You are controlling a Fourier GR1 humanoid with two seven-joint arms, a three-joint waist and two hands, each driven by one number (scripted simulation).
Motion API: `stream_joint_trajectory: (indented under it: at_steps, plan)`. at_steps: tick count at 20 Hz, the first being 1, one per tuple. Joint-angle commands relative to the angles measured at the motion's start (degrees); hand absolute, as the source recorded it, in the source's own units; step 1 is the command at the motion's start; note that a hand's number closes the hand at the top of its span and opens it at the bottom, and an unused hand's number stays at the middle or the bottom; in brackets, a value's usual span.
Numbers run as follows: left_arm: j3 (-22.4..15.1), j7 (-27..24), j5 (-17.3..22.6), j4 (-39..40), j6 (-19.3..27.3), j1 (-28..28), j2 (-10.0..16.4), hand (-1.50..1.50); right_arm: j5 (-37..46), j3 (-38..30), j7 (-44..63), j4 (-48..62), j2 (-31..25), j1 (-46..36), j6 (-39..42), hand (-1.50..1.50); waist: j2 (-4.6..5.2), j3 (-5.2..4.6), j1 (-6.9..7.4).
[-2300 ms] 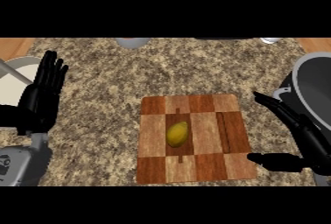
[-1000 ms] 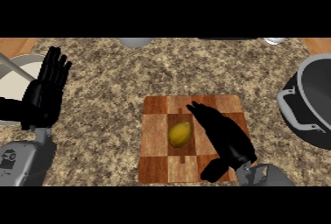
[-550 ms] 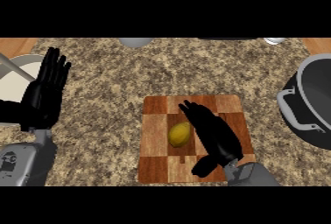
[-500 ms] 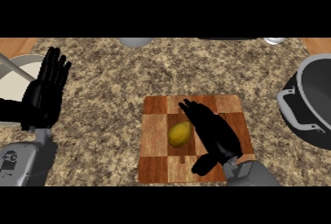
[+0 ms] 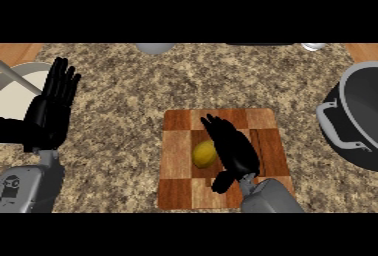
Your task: Pick the lemon from the cutting board and place it in the pot
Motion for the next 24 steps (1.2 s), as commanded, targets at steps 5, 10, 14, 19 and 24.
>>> stream_joint_trajectory:
  at_steps: [5,10,14,19,24]
  plan:
    - [-1.67,0.69,-3.56,0.60,1.66,-1.88,-3.40,0.00,3.04,-2.59,-9.11,10.07,1.60,0.23,-6.08,-1.50,0.01,0.01,-0.12]
    - [1.40,0.43,-1.51,-0.12,-1.25,0.14,-1.40,0.00,-1.31,0.92,-9.29,19.46,3.23,-4.99,-12.04,-1.50,0.04,0.02,0.27]
    - [1.52,4.06,-0.78,-0.01,-1.55,-3.11,-0.55,0.00,-0.61,3.21,-16.95,25.61,3.23,-9.23,-14.53,1.50,0.20,0.04,0.50]
    - [0.67,1.81,-2.92,1.44,-0.91,-3.65,-1.99,0.00,-3.64,9.16,-13.45,28.15,3.24,-13.21,-18.28,1.50,0.15,0.03,0.71]
    - [0.39,1.10,-2.53,-2.65,-1.69,2.10,-3.08,0.00,-2.38,9.19,-13.13,28.54,3.24,-13.10,-21.00,1.50,0.10,0.02,0.60]
